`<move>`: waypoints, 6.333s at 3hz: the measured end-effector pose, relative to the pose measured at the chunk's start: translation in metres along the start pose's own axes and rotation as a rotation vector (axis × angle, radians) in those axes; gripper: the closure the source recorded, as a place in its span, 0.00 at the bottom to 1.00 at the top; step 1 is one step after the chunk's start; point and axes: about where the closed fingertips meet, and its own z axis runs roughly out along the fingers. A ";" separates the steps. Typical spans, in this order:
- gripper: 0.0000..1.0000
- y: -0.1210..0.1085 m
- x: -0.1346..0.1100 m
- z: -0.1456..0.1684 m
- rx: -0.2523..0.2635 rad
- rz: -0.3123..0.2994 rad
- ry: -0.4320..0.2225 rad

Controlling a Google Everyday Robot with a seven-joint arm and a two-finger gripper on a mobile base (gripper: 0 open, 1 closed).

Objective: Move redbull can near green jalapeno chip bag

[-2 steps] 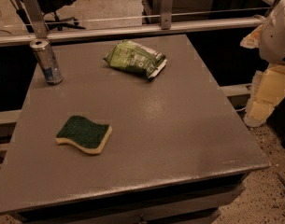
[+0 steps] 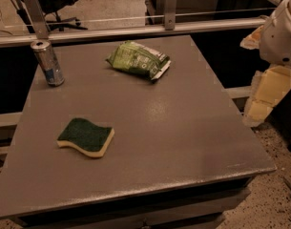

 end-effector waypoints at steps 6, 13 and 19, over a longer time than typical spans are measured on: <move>0.00 -0.074 -0.291 0.118 -0.053 -0.065 -0.718; 0.64 -0.057 -0.493 0.211 -0.127 0.023 -1.130; 1.00 -0.162 -0.098 0.117 0.304 0.533 -0.916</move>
Offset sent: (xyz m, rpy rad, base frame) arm 0.1564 0.1871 -0.0171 0.4465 -0.1662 0.1897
